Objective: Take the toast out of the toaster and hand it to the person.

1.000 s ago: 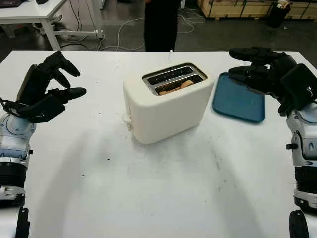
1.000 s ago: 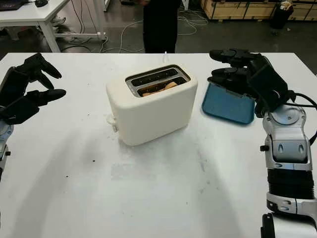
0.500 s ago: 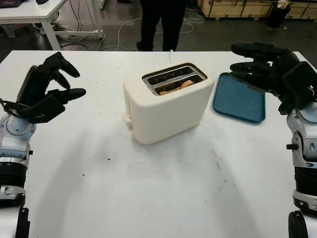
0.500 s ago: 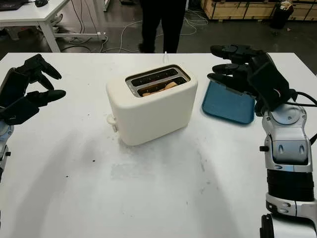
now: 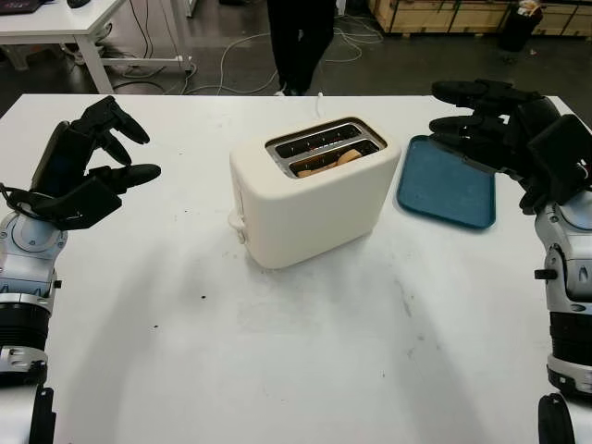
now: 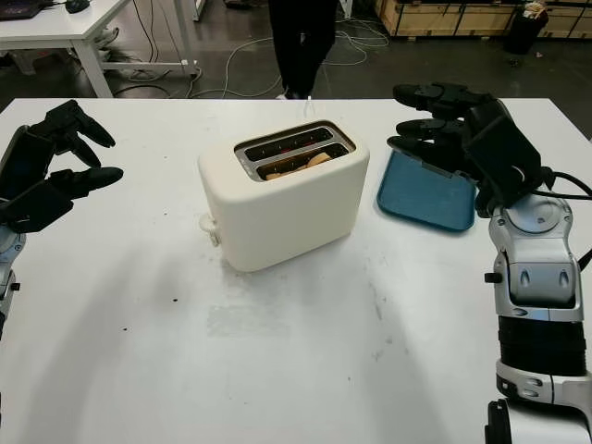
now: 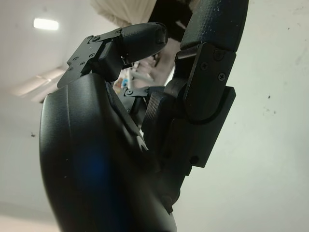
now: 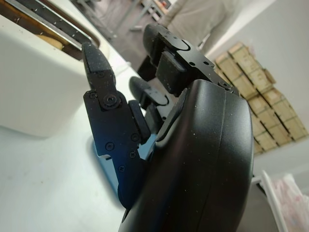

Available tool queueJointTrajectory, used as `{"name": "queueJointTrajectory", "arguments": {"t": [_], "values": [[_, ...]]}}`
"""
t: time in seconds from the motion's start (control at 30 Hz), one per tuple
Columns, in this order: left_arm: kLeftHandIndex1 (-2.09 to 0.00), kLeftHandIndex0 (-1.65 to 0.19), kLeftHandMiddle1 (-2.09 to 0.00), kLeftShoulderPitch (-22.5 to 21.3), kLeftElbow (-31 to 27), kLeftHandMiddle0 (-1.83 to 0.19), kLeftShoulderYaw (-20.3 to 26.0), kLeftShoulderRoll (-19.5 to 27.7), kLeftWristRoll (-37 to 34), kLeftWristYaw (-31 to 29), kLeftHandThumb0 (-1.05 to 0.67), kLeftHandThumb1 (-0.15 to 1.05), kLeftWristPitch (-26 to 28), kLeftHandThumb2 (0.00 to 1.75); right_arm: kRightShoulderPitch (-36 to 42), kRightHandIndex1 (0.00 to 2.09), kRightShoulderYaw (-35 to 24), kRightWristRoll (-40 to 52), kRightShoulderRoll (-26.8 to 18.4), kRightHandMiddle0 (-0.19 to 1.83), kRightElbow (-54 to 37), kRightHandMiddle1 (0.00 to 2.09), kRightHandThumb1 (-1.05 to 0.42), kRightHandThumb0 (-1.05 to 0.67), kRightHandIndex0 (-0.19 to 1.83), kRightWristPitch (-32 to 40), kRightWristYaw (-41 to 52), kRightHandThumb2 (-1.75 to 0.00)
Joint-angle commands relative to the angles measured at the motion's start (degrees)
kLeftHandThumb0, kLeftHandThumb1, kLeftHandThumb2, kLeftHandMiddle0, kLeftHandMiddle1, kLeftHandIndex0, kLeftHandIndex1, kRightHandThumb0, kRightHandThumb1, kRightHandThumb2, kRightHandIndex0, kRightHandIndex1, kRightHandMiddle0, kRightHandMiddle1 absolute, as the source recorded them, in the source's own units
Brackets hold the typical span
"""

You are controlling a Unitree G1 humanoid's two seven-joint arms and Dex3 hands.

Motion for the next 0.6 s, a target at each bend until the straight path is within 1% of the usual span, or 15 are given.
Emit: {"name": "queueJointTrajectory", "arguments": {"t": [0.0,0.57], "values": [[-1.56,-0.35,-1.63,-0.3,-0.7,-0.51,0.2,-0.1,-0.6,0.1,-1.05,0.92,-0.2,0.12,0.2,0.53,-0.4,0.2,0.2,0.77,0.4,0.01,-0.79,-0.43,0.58,-0.2,-0.2,0.00],[-1.55,-0.34,-1.62,-0.6,-0.9,-0.50,0.1,0.0,-0.4,0.1,-1.05,0.92,-0.4,0.12,0.1,0.53,-0.7,0.9,-0.1,0.75,0.3,0.00,-0.79,-0.39,0.57,-0.4,0.5,0.00]]}}
